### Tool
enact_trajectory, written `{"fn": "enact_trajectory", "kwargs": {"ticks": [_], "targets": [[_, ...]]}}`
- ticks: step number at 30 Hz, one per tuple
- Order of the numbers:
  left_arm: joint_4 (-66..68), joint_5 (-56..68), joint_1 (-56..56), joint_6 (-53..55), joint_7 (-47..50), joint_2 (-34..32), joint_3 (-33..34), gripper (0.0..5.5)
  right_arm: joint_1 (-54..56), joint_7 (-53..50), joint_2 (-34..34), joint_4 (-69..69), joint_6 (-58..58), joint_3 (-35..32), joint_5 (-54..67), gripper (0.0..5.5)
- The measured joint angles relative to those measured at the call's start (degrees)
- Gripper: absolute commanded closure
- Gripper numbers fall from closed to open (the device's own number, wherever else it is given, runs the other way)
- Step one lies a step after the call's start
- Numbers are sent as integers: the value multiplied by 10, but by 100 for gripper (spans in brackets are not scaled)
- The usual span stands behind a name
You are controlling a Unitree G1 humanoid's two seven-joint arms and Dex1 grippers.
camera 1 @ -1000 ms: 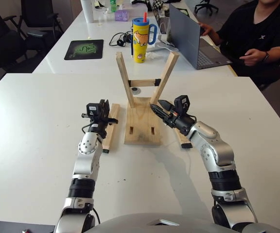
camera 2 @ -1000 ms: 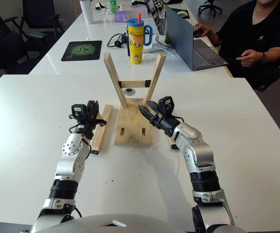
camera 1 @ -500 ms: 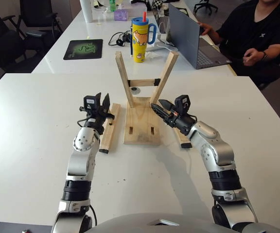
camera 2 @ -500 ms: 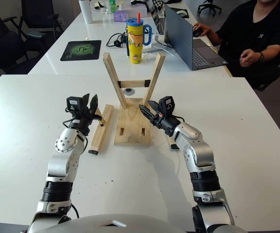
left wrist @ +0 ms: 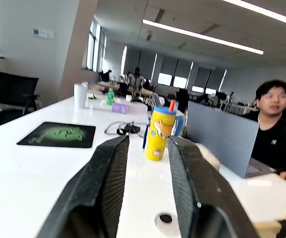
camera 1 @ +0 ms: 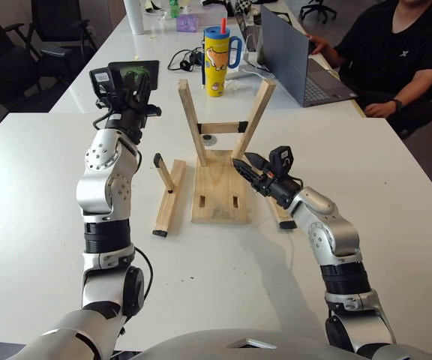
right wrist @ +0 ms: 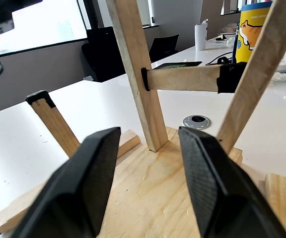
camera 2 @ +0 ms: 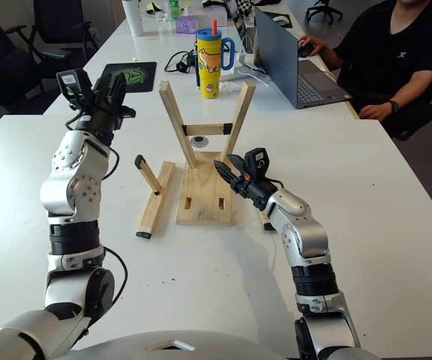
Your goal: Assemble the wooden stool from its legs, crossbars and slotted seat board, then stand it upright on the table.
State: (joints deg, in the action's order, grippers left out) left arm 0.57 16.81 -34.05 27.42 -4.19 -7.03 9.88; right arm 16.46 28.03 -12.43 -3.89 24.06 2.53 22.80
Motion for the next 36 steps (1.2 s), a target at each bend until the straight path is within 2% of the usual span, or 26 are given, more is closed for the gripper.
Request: {"fn": "enact_trajectory", "kwargs": {"ticks": [2, 4, 10, 13, 17, 20, 23, 29, 35, 36], "targets": [[38, -12, 36, 6, -6, 11, -26, 407, 0, -3, 0, 0, 0, 0, 0, 332], [53, -23, 54, -34, -12, 20, -42, 407, 0, -7, 4, -3, 1, -1, 1, 332], [64, -24, 50, -58, -14, 19, -35, 407, 0, -10, 8, -8, 6, 0, 1, 332], [52, -22, 48, -50, -3, 11, -18, 407, -1, -10, 9, -13, 7, 1, 1, 332], [-33, 15, 18, -47, 9, 0, 30, 407, -1, -10, 10, -15, 11, 2, 1, 332], [-110, 51, 13, -15, 10, -32, 69, 407, -2, -10, 11, -17, 11, 1, 1, 332], [-132, 44, 107, 51, -12, -71, 54, 358, -4, -12, 11, -21, 12, 0, 1, 332], [-196, 34, 316, 163, -65, -99, -63, 272, -18, -26, 8, -22, 1, 3, -23, 332], [-221, 33, 353, 185, -65, -79, -99, 182, -40, -38, 6, -18, -36, 17, -68, 332], [-221, 32, 355, 185, -63, -76, -102, 182, -43, -39, 6, -16, -38, 19, -69, 332]]}}
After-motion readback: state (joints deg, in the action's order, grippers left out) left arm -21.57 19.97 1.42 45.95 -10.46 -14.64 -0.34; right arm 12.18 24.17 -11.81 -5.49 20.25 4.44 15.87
